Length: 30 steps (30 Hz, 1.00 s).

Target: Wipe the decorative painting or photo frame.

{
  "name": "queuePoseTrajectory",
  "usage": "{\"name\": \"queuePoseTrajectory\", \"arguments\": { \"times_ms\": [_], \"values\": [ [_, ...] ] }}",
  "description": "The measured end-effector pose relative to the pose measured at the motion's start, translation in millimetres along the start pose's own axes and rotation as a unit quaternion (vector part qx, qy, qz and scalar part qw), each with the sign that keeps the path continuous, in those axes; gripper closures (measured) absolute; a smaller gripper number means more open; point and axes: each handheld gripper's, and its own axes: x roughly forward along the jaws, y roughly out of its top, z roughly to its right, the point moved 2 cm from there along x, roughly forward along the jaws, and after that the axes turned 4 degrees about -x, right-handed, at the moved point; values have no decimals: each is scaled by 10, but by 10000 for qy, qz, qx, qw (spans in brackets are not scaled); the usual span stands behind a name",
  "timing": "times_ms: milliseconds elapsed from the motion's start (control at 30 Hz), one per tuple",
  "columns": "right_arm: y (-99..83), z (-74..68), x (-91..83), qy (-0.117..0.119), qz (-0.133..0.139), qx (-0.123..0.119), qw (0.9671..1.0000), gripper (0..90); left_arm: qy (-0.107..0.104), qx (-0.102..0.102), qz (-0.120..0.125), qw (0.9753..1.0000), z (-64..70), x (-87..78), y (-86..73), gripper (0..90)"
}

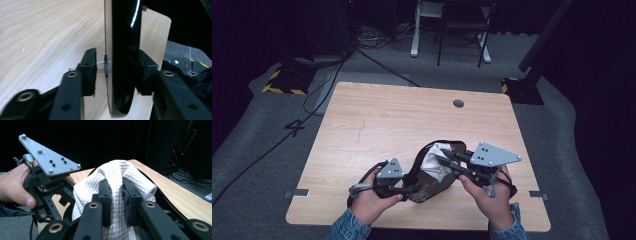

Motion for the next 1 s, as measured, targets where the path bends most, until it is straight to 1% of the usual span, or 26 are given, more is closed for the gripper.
{"name": "queuePoseTrajectory", "arguments": {
  "times_ms": [33, 67, 100, 133, 167, 200, 267, 400, 433, 833, 1000],
  "values": [
    [8, -11, 23, 1, -14, -26, 10000, 789, -22, 54, -45, 10000, 9, 6, -5, 660],
    [11, -10, 32, -4, -13, -35, 10000, 789, -45, 53, -59, 10000, 13, 5, -6, 687],
    [11, -9, 37, -1, -15, -32, 10000, 789, -63, 96, -36, 9999, 15, 8, -2, 707],
    [11, -9, 37, -1, -15, -32, 10000, 789, -63, 96, -36, 9999, 15, 8, -2, 721],
    [12, -7, 43, 1, -22, -20, 10000, 789, -10, 99, -50, 9999, 13, 6, -2, 721],
    [12, -5, 50, -7, -24, -15, 10000, 789, 11, 89, -56, 9999, 9, 2, -4, 745],
    [9, -3, 61, -6, -12, -13, 10000, 789, 22, 90, -57, 9999, 4, 0, -6, 774],
    [0, 3, 71, -16, -16, -5, 10000, 789, 139, 200, -91, 9997, 16, -2, 2, 785],
    [-3, 8, 71, -19, -11, -3, 10000, 789, 135, 213, -91, 9996, 15, -2, 3, 786],
    [-51, 92, 24, -196, -117, 9, 9997, 788, 145, 210, -79, 9996, 17, -5, 4, 787],
    [-94, 143, -9, -268, -165, 66, 9995, 788, 141, 212, -84, 9996, 17, -5, 4, 787]
  ]
}}
